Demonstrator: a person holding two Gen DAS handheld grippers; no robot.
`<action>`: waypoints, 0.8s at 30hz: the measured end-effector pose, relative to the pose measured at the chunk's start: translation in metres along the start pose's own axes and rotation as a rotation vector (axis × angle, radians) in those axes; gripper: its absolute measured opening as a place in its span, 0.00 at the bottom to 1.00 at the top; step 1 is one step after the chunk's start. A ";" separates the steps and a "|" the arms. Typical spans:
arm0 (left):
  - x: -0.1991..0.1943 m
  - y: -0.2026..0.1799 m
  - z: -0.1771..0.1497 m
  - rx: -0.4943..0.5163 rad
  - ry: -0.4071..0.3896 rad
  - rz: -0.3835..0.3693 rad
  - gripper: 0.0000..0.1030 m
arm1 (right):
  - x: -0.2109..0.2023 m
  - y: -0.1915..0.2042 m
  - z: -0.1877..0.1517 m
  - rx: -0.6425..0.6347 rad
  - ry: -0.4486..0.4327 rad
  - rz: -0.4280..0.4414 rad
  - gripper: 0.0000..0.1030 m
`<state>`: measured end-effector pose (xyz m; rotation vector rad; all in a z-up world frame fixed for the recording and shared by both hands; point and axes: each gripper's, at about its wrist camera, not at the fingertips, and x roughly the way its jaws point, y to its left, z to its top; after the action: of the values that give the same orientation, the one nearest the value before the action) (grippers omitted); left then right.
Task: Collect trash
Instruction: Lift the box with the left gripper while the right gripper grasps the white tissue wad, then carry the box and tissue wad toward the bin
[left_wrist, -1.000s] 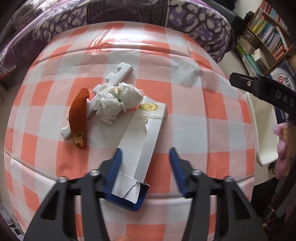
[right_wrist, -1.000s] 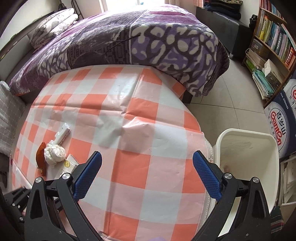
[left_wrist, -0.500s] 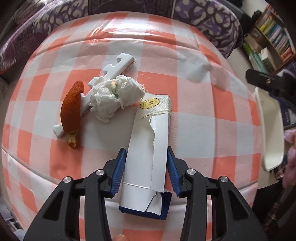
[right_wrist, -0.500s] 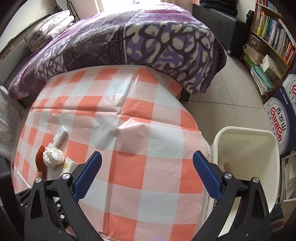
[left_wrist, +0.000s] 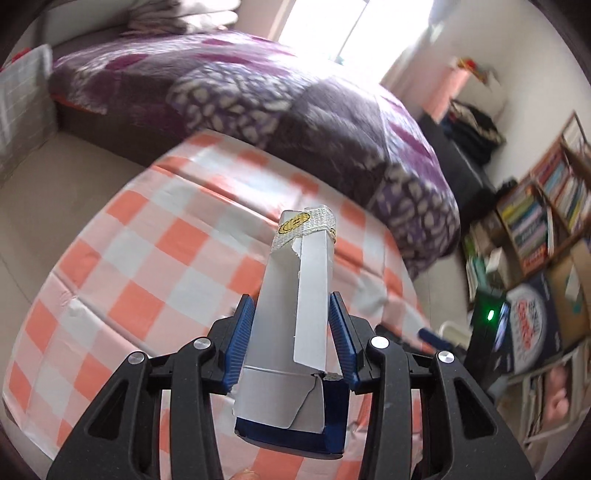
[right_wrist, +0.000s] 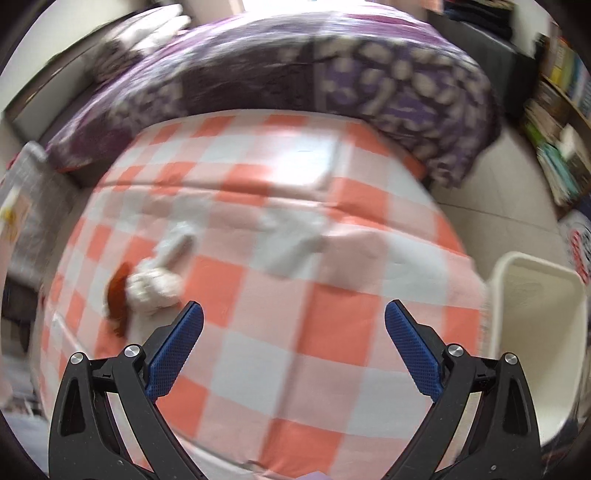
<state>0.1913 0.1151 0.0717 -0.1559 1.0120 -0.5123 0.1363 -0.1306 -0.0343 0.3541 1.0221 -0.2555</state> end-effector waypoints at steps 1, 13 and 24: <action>-0.002 0.005 0.004 -0.023 -0.008 0.001 0.40 | 0.001 0.013 0.000 -0.053 -0.014 0.015 0.92; -0.009 0.034 0.011 -0.121 -0.020 0.007 0.41 | 0.051 0.099 -0.003 -0.257 0.013 0.056 0.92; -0.007 0.035 0.010 -0.135 -0.056 0.060 0.41 | 0.019 0.084 0.012 -0.188 -0.050 0.101 0.42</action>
<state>0.2087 0.1477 0.0706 -0.2581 0.9940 -0.3831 0.1861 -0.0592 -0.0308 0.2264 0.9671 -0.0762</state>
